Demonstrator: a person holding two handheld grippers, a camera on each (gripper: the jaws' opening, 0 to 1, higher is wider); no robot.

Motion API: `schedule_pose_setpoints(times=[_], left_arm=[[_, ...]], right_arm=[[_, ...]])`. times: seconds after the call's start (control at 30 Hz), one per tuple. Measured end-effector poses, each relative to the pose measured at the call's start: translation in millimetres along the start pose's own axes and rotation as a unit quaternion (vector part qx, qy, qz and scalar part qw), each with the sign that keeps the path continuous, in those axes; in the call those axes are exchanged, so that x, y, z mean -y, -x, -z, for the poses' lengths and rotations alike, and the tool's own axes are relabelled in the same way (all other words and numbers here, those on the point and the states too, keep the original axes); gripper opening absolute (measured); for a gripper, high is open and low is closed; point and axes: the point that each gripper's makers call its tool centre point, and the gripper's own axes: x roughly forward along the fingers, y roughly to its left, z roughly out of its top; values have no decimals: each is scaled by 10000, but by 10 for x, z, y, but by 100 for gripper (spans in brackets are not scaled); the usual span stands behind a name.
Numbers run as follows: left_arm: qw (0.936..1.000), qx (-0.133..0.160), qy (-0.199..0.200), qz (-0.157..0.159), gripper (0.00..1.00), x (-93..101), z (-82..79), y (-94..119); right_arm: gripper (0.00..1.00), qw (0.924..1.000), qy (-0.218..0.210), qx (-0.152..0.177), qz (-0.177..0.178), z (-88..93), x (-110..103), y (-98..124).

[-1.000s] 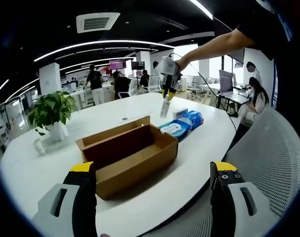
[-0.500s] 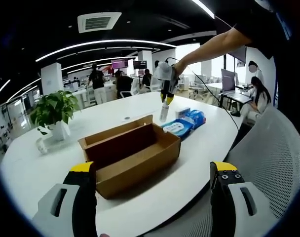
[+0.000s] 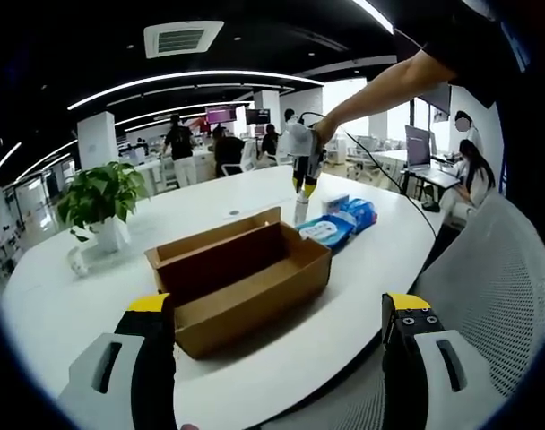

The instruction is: Operate the shoe box by opening the lid, removing the specified soft item, and placing it in the target area until the item is outside and the box remains undamaged.

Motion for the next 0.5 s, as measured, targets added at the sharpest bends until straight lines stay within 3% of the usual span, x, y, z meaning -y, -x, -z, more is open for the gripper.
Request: schedule_pose_setpoints(times=[0.5], left_arm=[[10000,7,49,-5,100,-22,13,3]], right_arm=[[16,9997,208,-112,-18,-21,-8,-34]])
